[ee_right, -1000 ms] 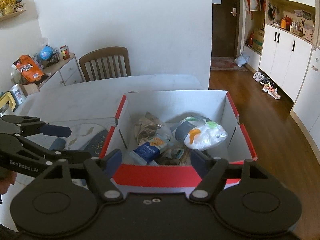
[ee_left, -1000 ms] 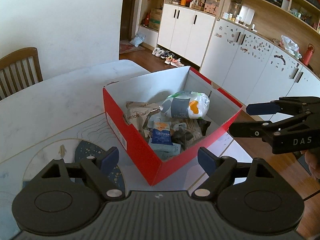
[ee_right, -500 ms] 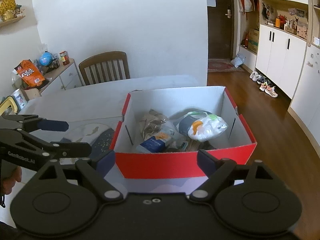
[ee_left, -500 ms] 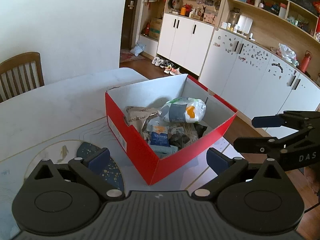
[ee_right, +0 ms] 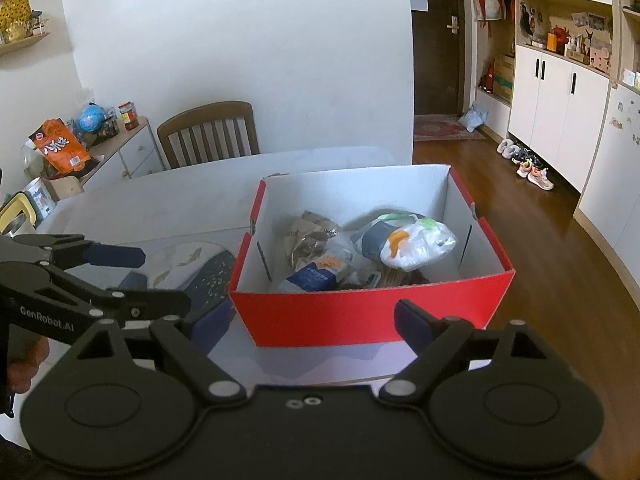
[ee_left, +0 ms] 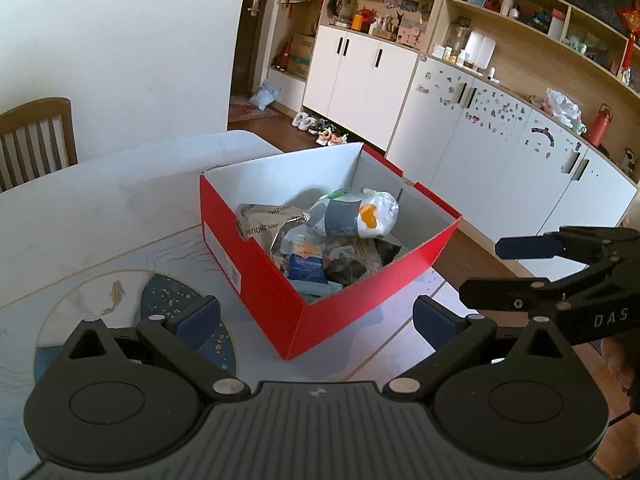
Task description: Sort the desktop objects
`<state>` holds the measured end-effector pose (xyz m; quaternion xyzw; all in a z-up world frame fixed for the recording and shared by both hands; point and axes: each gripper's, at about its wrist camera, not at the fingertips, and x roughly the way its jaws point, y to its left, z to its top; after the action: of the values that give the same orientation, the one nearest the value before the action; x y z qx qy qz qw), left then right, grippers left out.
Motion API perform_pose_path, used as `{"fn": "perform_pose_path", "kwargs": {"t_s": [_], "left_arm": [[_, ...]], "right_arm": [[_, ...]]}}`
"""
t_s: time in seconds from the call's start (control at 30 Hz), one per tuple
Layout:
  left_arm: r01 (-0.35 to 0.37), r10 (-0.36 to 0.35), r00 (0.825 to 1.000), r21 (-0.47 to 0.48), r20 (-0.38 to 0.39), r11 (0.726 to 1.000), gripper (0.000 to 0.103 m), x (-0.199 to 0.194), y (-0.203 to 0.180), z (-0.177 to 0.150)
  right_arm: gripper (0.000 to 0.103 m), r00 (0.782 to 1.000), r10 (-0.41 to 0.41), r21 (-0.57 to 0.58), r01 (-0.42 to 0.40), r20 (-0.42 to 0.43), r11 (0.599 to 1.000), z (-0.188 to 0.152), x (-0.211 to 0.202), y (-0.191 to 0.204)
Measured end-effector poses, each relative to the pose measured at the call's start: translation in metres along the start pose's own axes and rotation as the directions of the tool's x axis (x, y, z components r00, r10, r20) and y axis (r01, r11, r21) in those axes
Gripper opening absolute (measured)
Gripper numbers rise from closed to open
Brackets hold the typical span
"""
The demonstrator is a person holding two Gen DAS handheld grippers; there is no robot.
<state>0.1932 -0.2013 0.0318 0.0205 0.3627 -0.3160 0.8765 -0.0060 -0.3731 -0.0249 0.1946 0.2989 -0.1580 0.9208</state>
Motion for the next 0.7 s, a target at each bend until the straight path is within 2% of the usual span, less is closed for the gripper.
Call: {"fn": "perform_pose_path", "kwargs": {"t_s": [0.13, 0.33, 0.7], "left_arm": [[0.016, -0.016, 1.0, -0.008, 0.011, 1.0, 0.103, -0.0015, -0.0003, -0.0003], [0.011, -0.011, 0.999, 0.004, 0.048, 1.0, 0.103, -0.0051, -0.0049, 0.0004], [0.003, -0.004, 0.998, 0.016, 0.069, 1.0, 0.103, -0.0051, -0.0042, -0.0007]], "right_arm": [[0.089, 1.0, -0.003, 0.007, 0.003, 0.007, 1.0, -0.0016, -0.002, -0.0009], [0.089, 1.0, -0.005, 0.009, 0.005, 0.005, 1.0, -0.0029, -0.0011, -0.0024], [0.089, 1.0, -0.009, 0.011, 0.009, 0.0, 1.0, -0.0021, 0.0011, -0.0029]]}}
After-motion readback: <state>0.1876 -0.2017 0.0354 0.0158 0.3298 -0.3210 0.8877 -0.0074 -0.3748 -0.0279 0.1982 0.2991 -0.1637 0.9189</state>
